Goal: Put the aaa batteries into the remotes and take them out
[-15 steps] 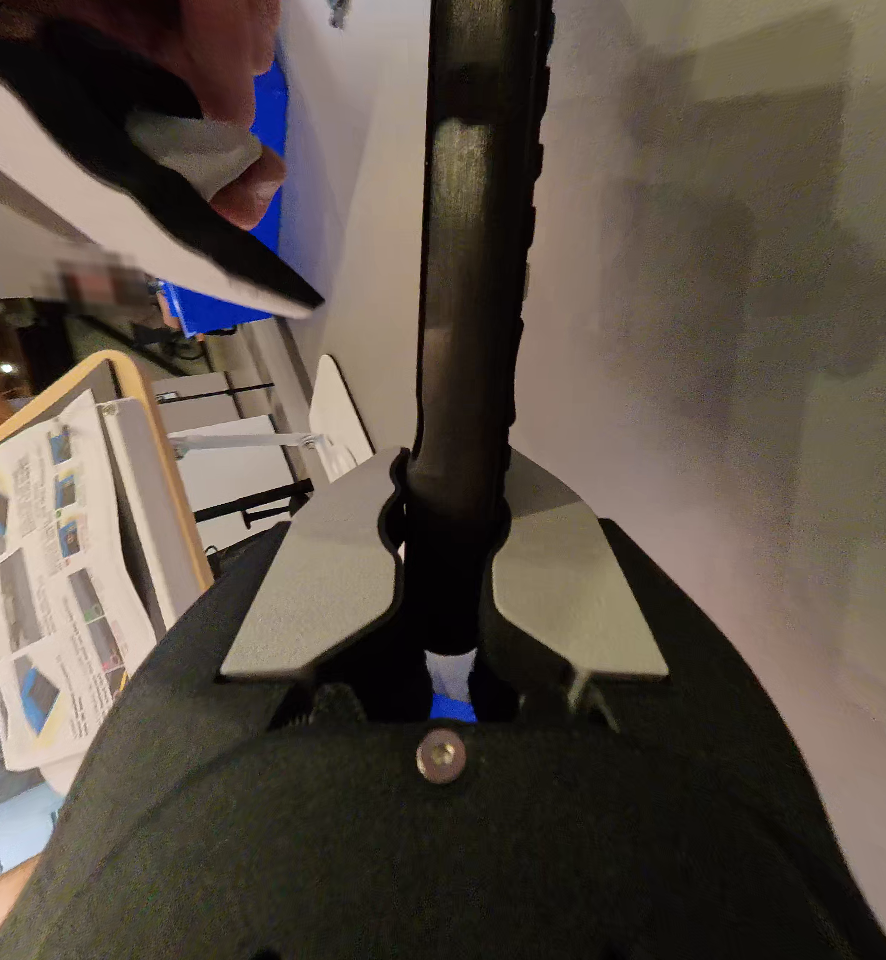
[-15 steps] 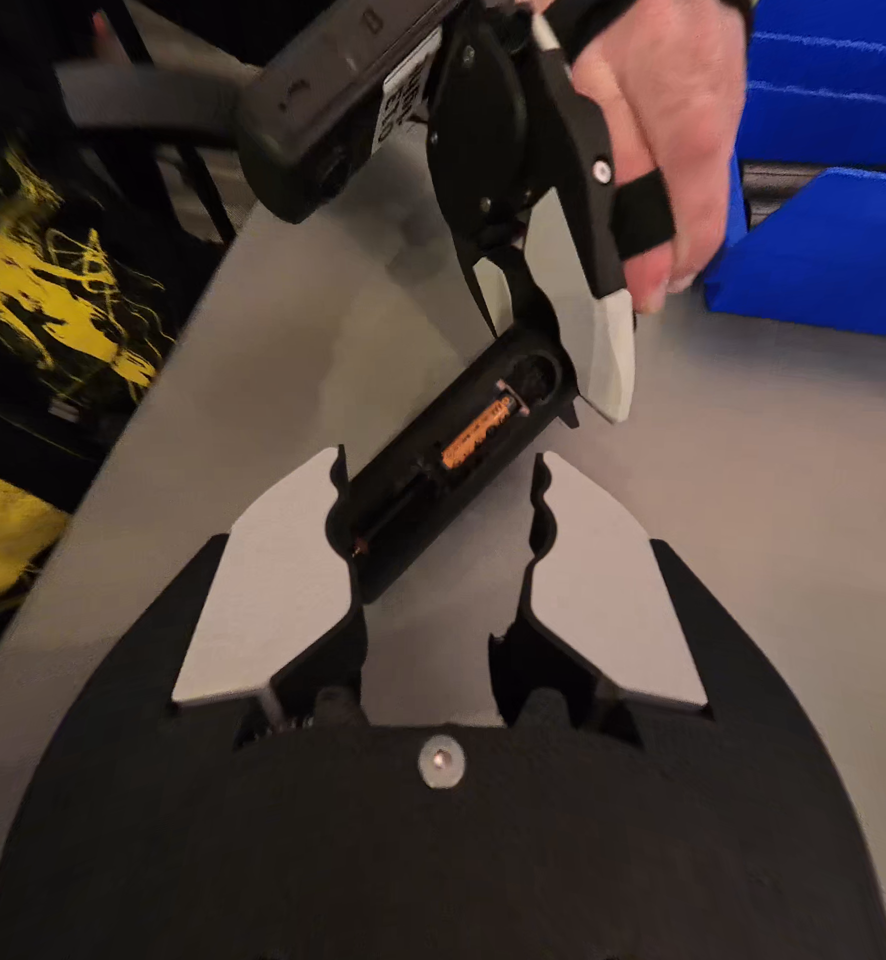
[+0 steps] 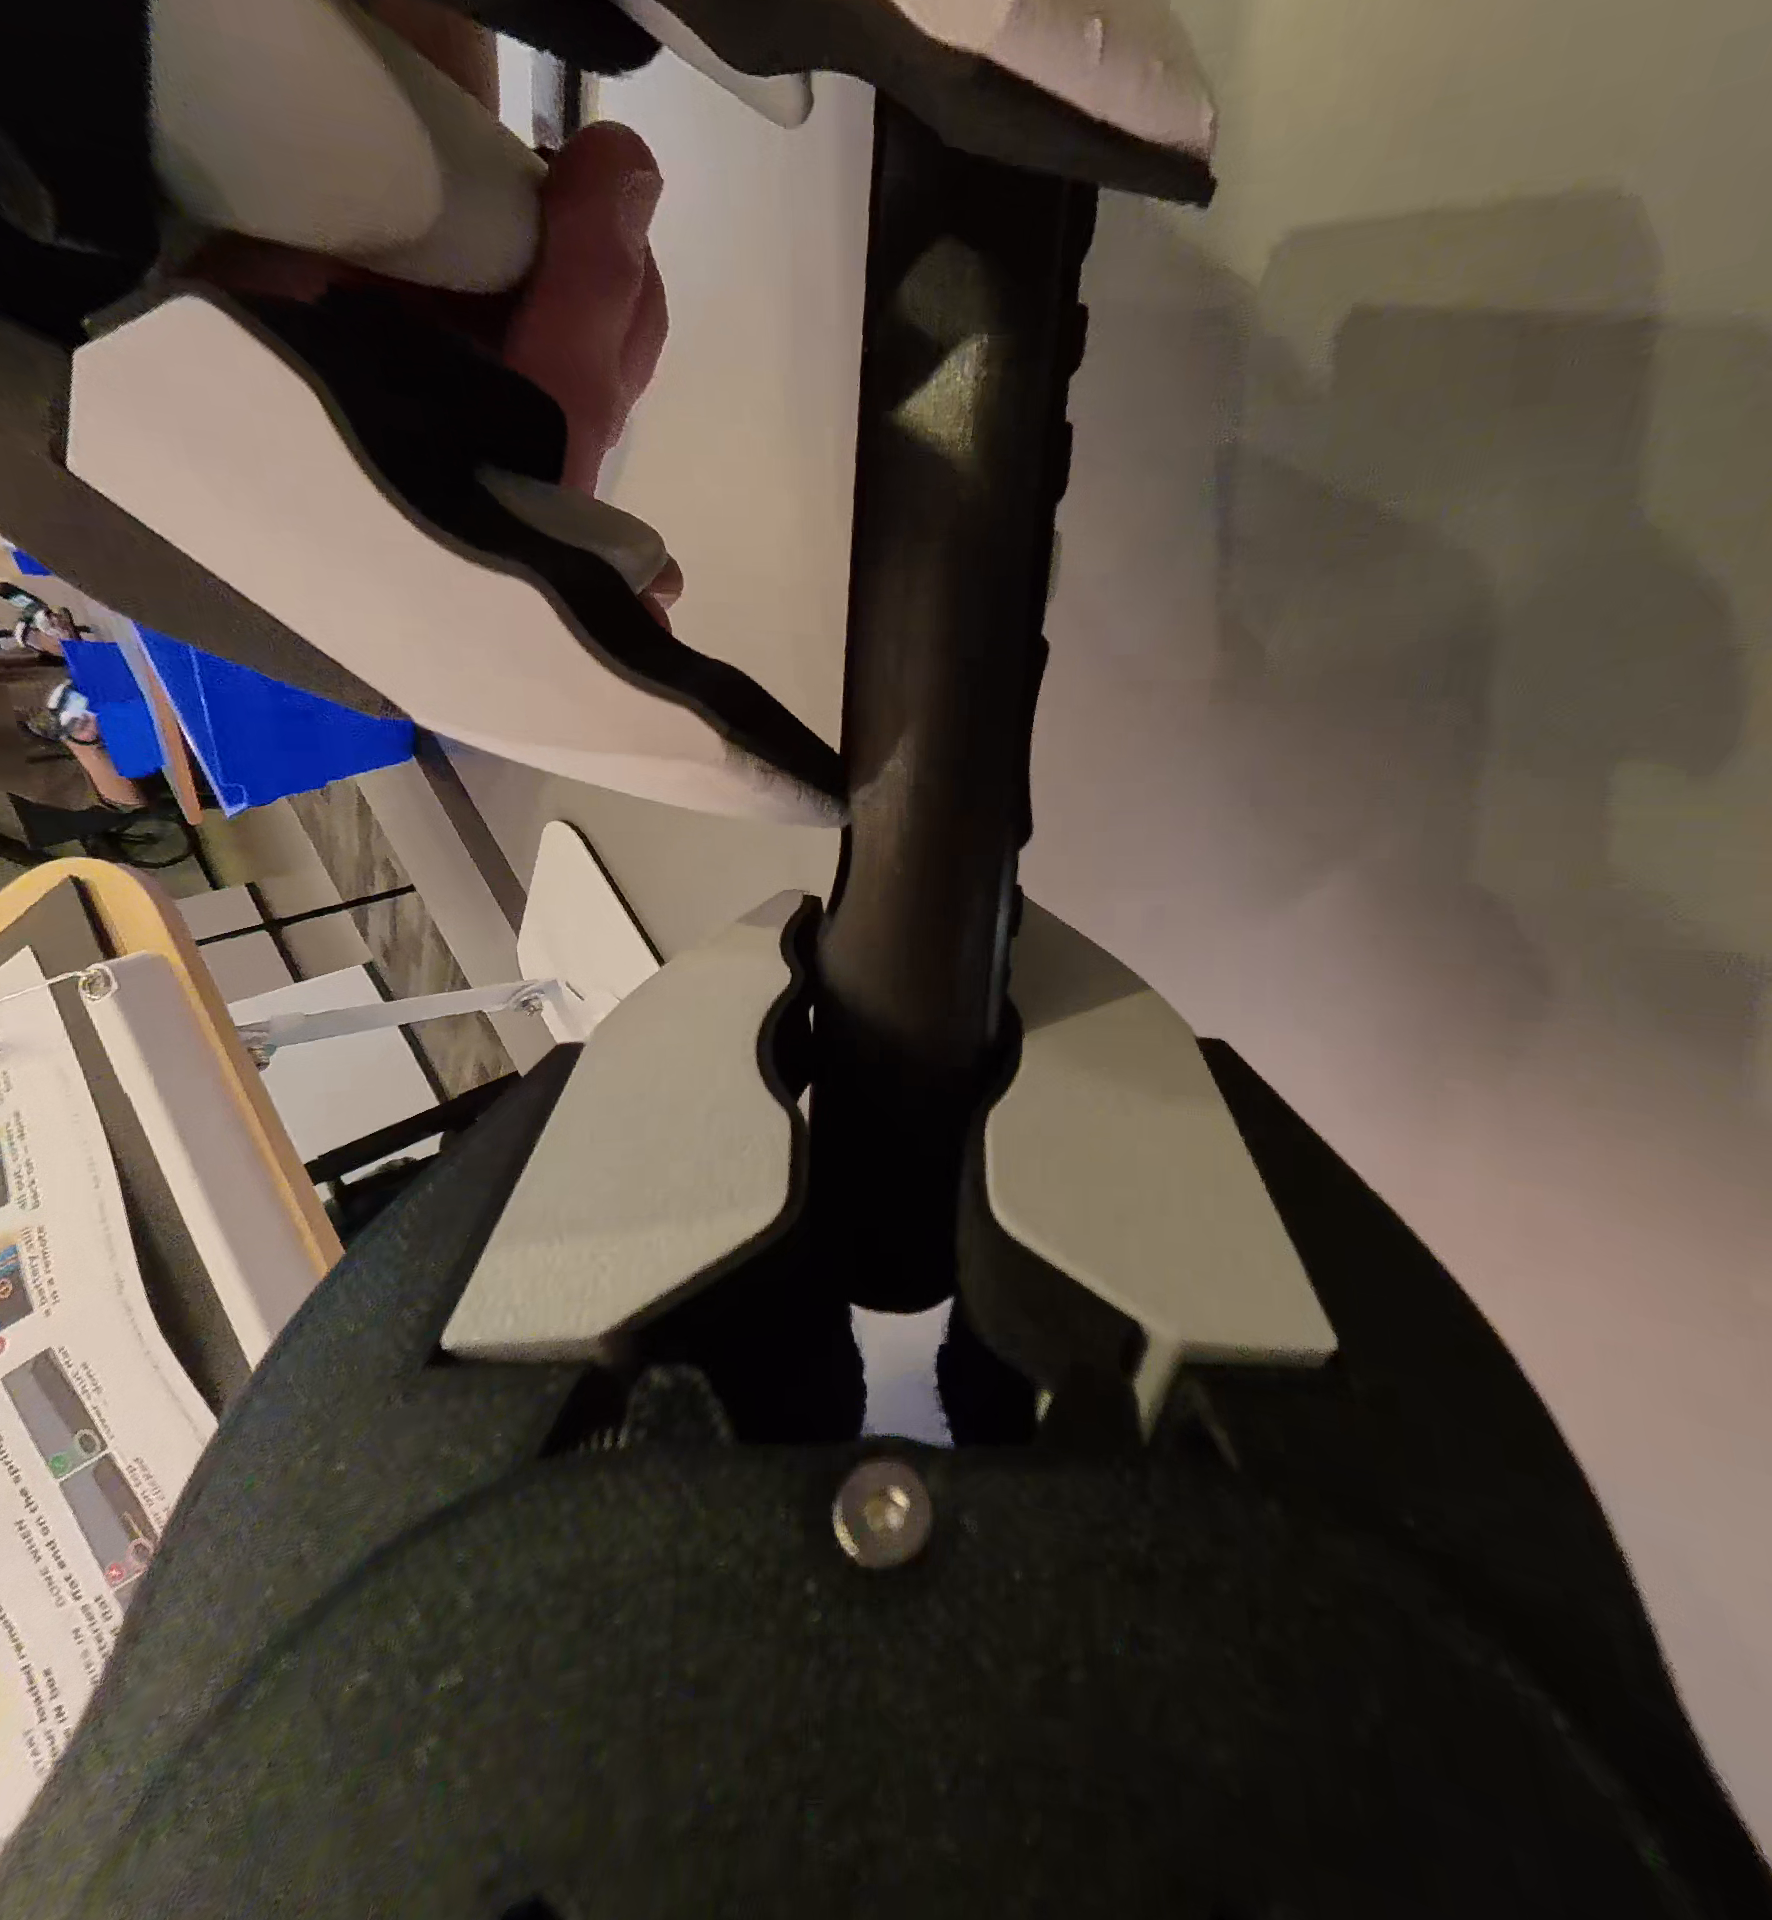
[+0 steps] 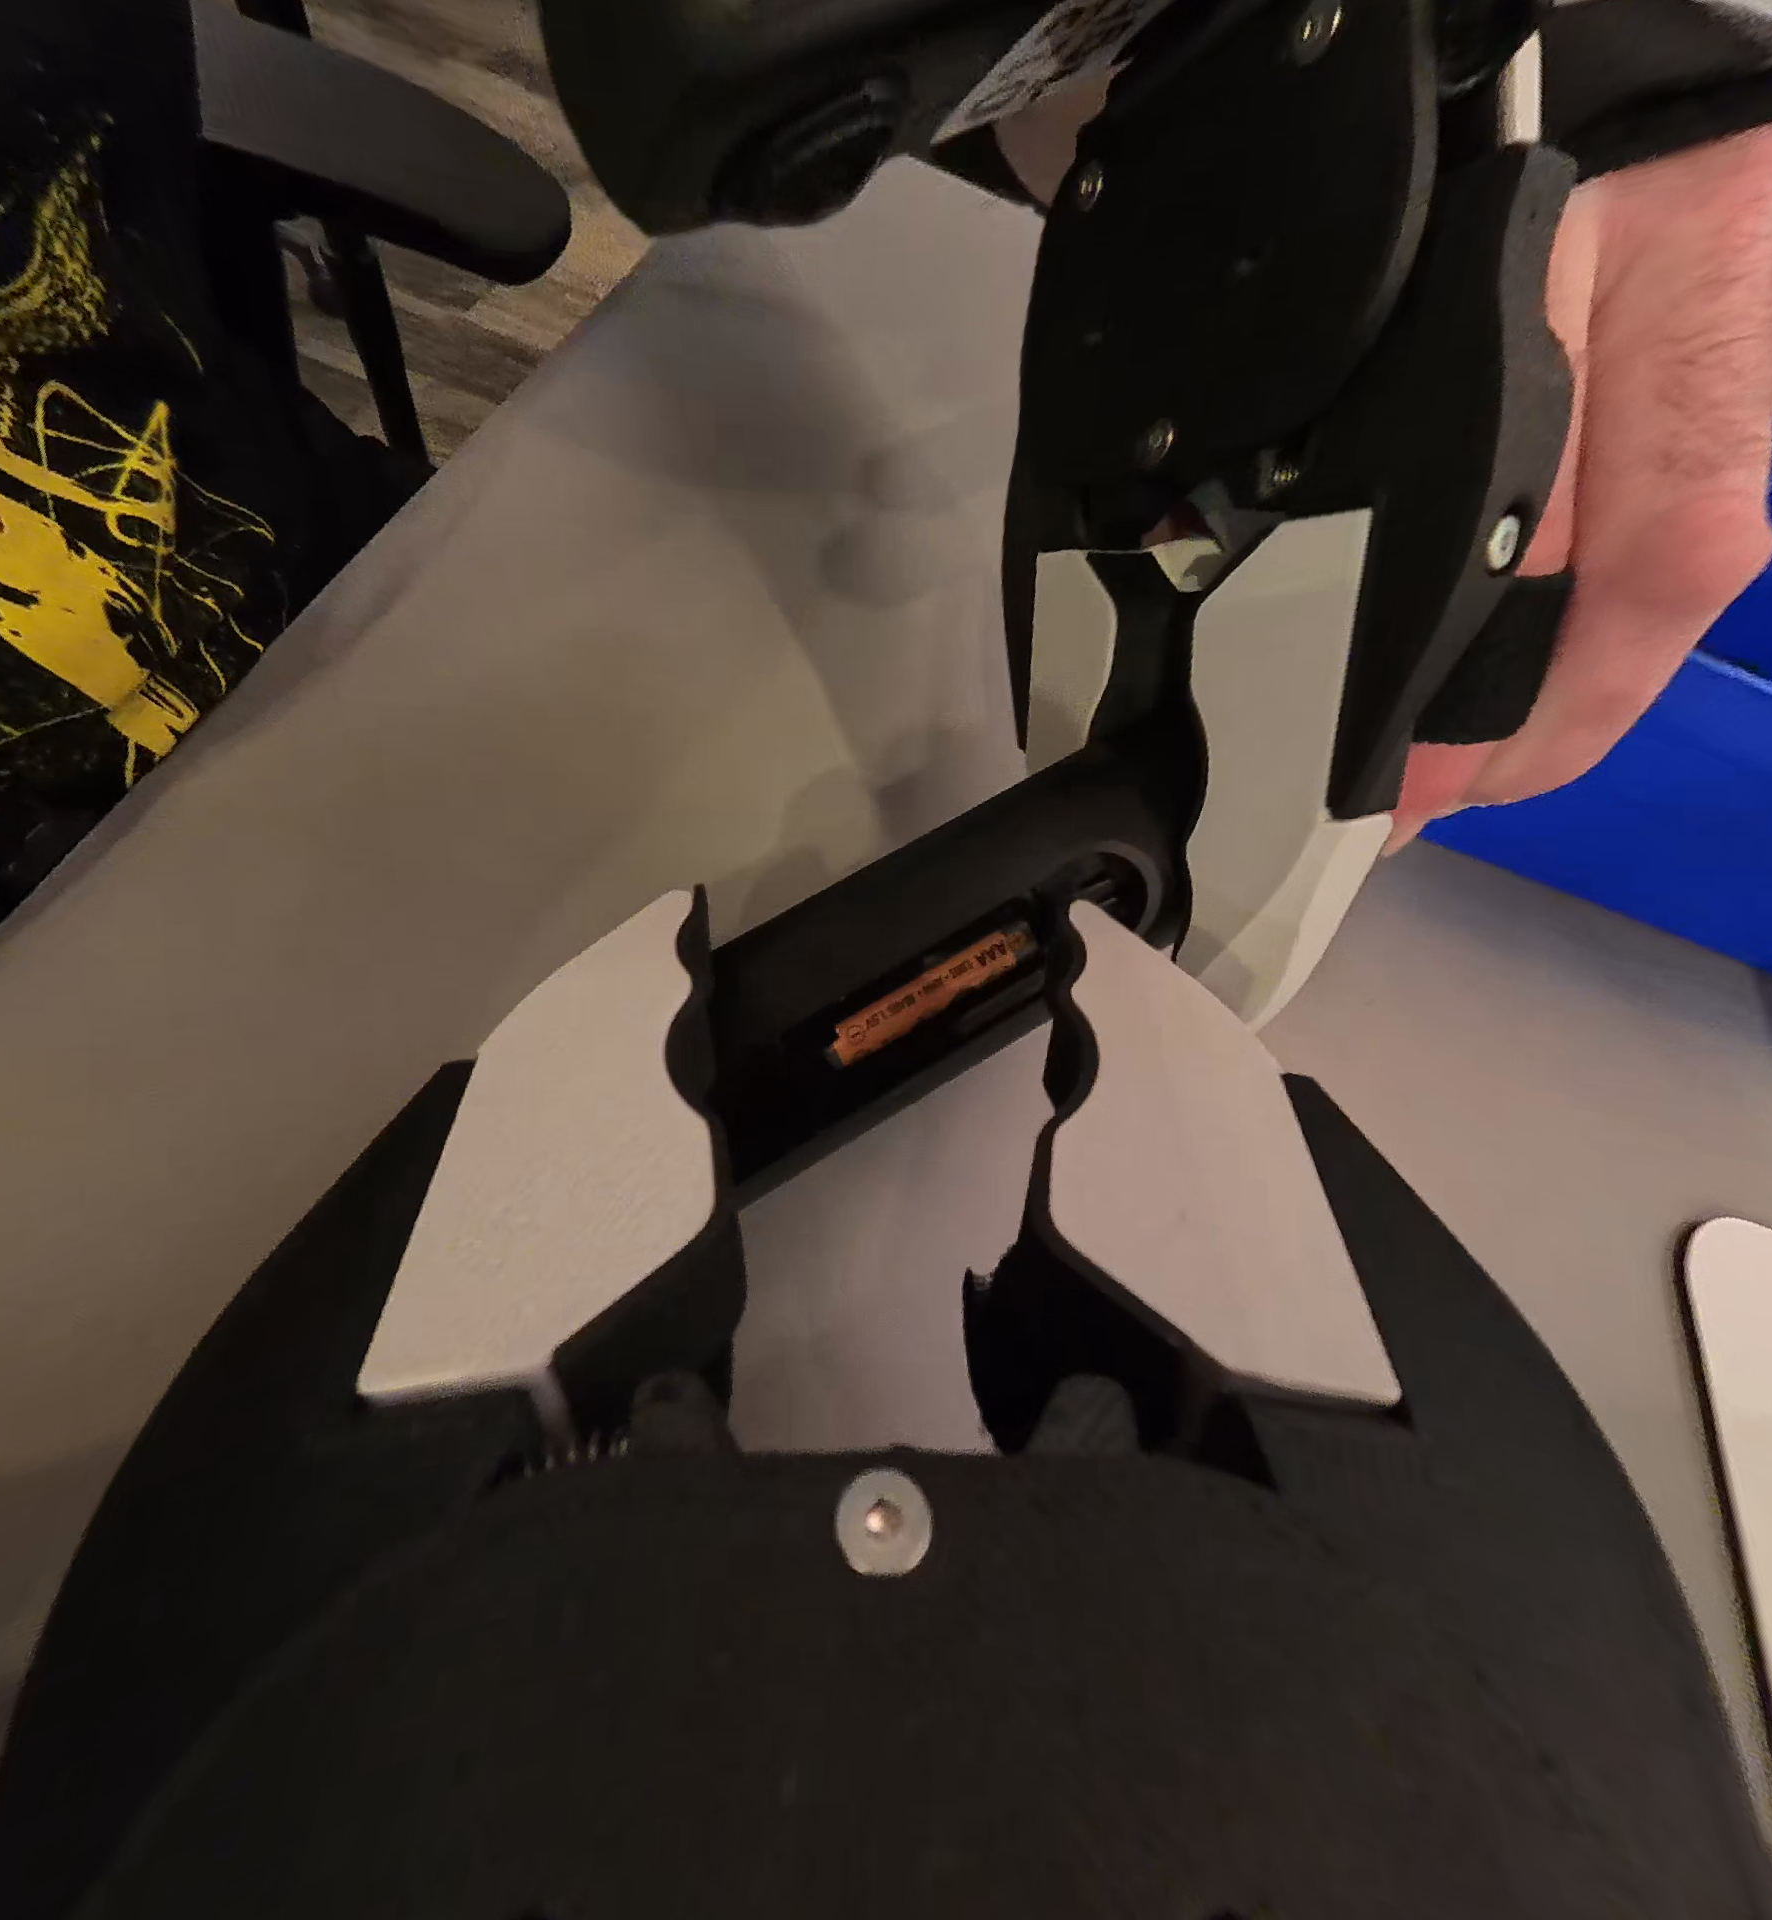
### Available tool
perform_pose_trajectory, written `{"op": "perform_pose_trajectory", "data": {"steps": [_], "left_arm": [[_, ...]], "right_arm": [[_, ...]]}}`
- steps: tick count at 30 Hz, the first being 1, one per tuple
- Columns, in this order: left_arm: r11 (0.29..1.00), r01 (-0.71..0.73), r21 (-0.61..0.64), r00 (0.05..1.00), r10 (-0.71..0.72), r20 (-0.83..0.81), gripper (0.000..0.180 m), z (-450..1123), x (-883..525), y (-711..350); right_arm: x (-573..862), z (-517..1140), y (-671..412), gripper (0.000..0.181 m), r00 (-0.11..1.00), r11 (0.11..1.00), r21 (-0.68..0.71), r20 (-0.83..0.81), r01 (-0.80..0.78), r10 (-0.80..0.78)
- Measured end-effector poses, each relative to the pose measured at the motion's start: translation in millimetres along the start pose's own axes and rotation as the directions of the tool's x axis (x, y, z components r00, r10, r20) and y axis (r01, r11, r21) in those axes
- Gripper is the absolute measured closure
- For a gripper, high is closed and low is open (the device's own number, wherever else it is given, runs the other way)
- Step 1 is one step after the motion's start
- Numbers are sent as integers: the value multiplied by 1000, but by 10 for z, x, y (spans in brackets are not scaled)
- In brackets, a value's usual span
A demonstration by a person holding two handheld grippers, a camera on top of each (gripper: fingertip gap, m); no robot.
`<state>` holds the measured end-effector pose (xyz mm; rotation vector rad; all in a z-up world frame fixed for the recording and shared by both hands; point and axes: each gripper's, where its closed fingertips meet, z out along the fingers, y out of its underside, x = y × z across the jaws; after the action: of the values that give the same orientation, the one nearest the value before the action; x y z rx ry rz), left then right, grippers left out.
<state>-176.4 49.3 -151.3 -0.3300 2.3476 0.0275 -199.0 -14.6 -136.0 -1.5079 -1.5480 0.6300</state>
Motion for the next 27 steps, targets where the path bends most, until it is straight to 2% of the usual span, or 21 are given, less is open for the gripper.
{"op": "perform_pose_trajectory", "data": {"steps": [6,10,12,19,27], "left_arm": [[999,38,-10,999,-38,-19,153,28,13,-26],[999,33,-33,998,-35,-50,153,24,63,27],[999,24,-34,997,-26,-68,153,12,85,16],[993,-91,-74,990,82,-111,154,-29,88,12],[995,-74,-70,987,63,-148,154,-37,86,12]], "right_arm": [[-14,-37,40,121,999,1000,-10,-38,17,-17],[-47,-35,74,129,997,999,-12,-68,44,-45],[-59,-11,60,126,998,1000,25,-56,6,-5],[-65,64,90,120,996,998,6,-72,60,-59],[-38,89,146,120,982,987,-60,-114,148,-154]]}}
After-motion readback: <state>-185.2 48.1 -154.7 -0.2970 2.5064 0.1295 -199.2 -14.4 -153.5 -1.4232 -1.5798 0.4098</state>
